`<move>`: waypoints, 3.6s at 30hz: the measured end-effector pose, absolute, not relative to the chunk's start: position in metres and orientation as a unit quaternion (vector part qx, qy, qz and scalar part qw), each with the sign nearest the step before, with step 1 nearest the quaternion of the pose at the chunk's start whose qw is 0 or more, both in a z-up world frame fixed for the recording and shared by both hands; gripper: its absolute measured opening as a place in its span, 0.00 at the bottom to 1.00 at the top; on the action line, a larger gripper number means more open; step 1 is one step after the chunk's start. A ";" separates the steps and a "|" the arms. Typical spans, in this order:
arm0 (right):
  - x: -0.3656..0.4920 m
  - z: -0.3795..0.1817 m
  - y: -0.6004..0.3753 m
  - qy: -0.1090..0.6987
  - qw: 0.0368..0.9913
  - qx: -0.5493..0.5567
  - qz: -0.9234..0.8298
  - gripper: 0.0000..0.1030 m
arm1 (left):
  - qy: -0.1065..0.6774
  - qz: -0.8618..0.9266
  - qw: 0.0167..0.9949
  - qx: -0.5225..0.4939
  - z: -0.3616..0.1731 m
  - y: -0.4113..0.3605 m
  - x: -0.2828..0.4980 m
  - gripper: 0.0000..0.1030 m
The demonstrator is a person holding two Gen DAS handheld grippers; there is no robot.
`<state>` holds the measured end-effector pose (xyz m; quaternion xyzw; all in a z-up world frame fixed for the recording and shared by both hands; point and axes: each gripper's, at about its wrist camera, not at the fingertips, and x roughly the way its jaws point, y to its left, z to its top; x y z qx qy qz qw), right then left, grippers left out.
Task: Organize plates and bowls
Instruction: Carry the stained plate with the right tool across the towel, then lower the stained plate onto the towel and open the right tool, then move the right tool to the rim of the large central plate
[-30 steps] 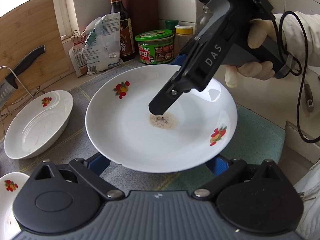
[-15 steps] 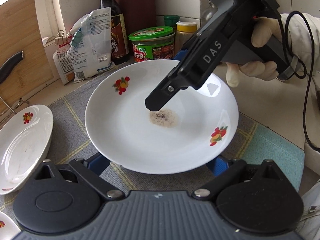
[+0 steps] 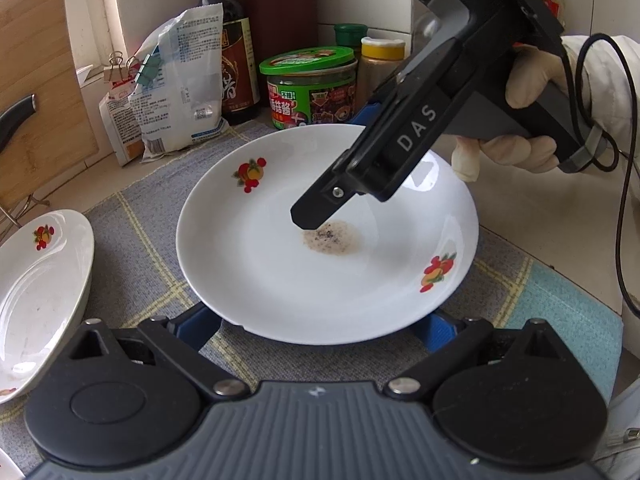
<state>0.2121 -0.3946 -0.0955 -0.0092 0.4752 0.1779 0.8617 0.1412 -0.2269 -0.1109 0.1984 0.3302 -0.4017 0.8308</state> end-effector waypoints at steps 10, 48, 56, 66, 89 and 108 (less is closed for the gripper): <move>0.208 -0.083 -0.391 0.455 0.874 -0.034 0.166 1.00 | 0.324 -0.397 0.834 0.205 -0.109 -0.226 0.137 0.97; 0.125 -0.014 -0.216 0.368 0.913 -0.061 0.166 1.00 | 0.345 -0.248 0.899 0.112 -0.050 -0.049 0.055 0.99; 0.105 -0.034 -0.177 0.400 0.903 -0.047 0.149 1.00 | 0.345 -0.247 0.899 0.108 -0.050 -0.007 0.055 0.99; 0.095 -0.059 -0.126 0.434 0.886 -0.051 0.157 1.00 | 0.358 -0.261 0.890 0.112 -0.059 0.036 0.056 0.99; 0.106 -0.061 -0.082 0.448 0.883 -0.018 0.141 1.00 | 0.377 -0.322 0.855 0.149 -0.086 0.087 0.072 0.99; 0.157 -0.083 -0.088 0.489 0.845 0.017 0.215 1.00 | 0.384 -0.300 0.862 0.138 -0.105 0.076 0.080 0.99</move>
